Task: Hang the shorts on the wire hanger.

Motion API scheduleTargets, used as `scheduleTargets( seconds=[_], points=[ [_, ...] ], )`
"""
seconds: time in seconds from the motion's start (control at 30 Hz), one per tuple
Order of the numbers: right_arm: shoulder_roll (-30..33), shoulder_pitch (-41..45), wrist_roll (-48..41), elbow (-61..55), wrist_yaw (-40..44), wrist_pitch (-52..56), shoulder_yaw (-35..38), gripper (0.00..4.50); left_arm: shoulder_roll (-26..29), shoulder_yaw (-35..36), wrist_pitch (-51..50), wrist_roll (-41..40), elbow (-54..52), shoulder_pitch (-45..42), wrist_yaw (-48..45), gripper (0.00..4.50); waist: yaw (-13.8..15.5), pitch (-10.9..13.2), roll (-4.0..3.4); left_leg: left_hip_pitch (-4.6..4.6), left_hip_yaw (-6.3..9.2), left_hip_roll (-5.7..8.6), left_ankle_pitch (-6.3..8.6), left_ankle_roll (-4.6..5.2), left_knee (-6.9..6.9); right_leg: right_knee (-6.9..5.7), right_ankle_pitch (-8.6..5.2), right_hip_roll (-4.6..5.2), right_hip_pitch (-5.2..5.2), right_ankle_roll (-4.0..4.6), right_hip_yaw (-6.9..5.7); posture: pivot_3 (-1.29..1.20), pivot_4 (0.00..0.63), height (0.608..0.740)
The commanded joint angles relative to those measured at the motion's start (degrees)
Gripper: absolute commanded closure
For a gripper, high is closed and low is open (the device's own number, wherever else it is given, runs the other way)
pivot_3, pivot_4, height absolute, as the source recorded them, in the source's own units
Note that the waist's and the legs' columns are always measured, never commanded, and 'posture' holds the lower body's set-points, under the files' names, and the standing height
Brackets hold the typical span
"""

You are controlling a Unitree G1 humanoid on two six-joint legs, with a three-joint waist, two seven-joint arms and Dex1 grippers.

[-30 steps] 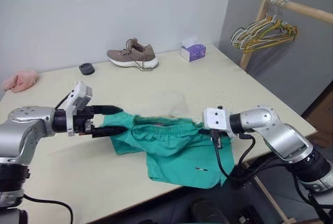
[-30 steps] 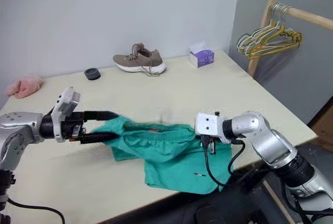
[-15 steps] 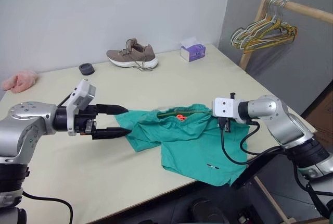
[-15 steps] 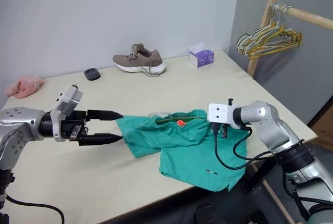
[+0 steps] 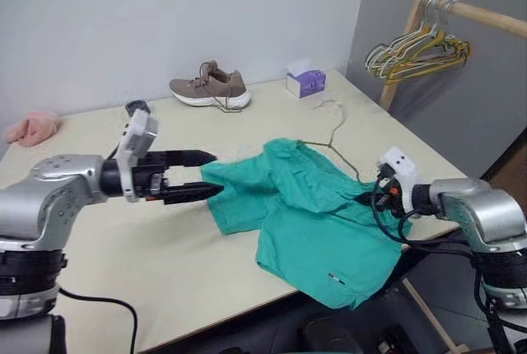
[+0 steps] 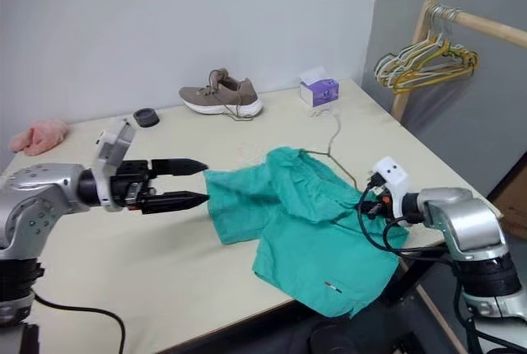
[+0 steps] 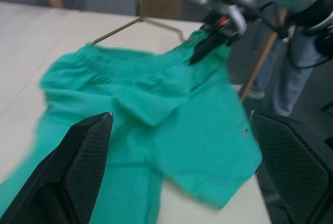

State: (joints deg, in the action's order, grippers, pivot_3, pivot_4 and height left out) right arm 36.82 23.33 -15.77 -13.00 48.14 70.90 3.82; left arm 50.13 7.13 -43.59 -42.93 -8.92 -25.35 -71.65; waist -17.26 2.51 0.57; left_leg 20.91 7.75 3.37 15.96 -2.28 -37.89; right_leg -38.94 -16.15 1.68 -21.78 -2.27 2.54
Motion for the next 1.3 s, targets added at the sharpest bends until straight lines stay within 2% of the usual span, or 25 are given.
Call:
scheduleTargets(
  seconds=[0.03,0.13,0.27,0.4,0.63,0.9,1.3],
  points=[
    [-0.72,-2.08,-0.71,-4.20,-6.61,5.93,10.87,4.50,-4.41,-2.93,-1.81,-2.84,-4.63,-4.55,2.57,0.04,0.03,0.00,-0.01,-0.01,-0.03,0.03,0.01,0.01,-0.02,0.00,-0.01,0.01,0.01,-0.01,0.03,-0.41,0.000,0.740],
    [-0.12,-5.30,-0.57,-6.00,-10.05,7.66,17.15,4.50,-8.16,-6.20,-0.26,-0.53,-4.98,-7.72,4.34,0.04,-0.32,-0.01,-0.03,-0.02,-0.04,0.05,0.02,0.04,-0.03,0.00,-0.02,0.02,0.05,-0.05,0.03,-0.43,0.000,0.740],
    [0.44,-9.90,0.44,-8.79,-14.93,10.13,26.93,4.50,-15.56,-13.40,7.69,9.03,-3.45,-11.81,9.81,0.04,-0.69,-0.10,-0.19,-0.04,-0.10,0.06,0.03,0.05,-0.02,0.00,-0.06,0.02,0.09,-0.11,0.03,-0.46,0.000,0.740],
    [1.35,-12.79,1.58,-11.32,-18.73,11.91,33.11,4.50,-22.73,-17.78,12.82,15.93,-1.97,-13.96,16.14,0.04,-1.89,-0.18,-0.31,-0.08,-0.18,0.06,0.07,0.13,-0.04,0.05,-0.10,0.02,0.18,-0.19,0.09,-0.49,0.000,0.740],
    [6.53,-8.85,4.51,-9.14,-25.17,11.04,39.07,4.50,-32.48,-20.39,20.01,22.94,5.64,-20.50,21.73,0.04,-4.79,-0.22,-0.44,-0.13,-0.25,0.10,0.16,0.27,-0.02,0.10,-0.23,0.01,0.33,-0.38,0.00,-0.52,0.018,0.740],
    [12.10,2.98,6.88,3.24,-31.05,4.48,36.71,4.50,-38.66,-22.96,28.10,30.10,14.03,-28.40,23.95,0.04,-7.55,-0.12,-0.45,-0.15,-0.61,0.25,0.39,0.67,-0.01,0.36,-0.34,0.00,0.58,-0.56,0.07,-0.51,0.027,0.740],
    [20.27,19.66,7.82,34.46,-34.30,-0.59,30.04,4.50,-46.98,-19.98,17.85,24.20,17.38,-36.39,24.45,0.04,-7.97,0.47,-0.81,-0.19,-0.89,0.39,0.50,0.86,-0.03,0.42,-0.45,0.02,0.66,-0.76,0.29,-0.47,0.039,0.740]
  ],
)
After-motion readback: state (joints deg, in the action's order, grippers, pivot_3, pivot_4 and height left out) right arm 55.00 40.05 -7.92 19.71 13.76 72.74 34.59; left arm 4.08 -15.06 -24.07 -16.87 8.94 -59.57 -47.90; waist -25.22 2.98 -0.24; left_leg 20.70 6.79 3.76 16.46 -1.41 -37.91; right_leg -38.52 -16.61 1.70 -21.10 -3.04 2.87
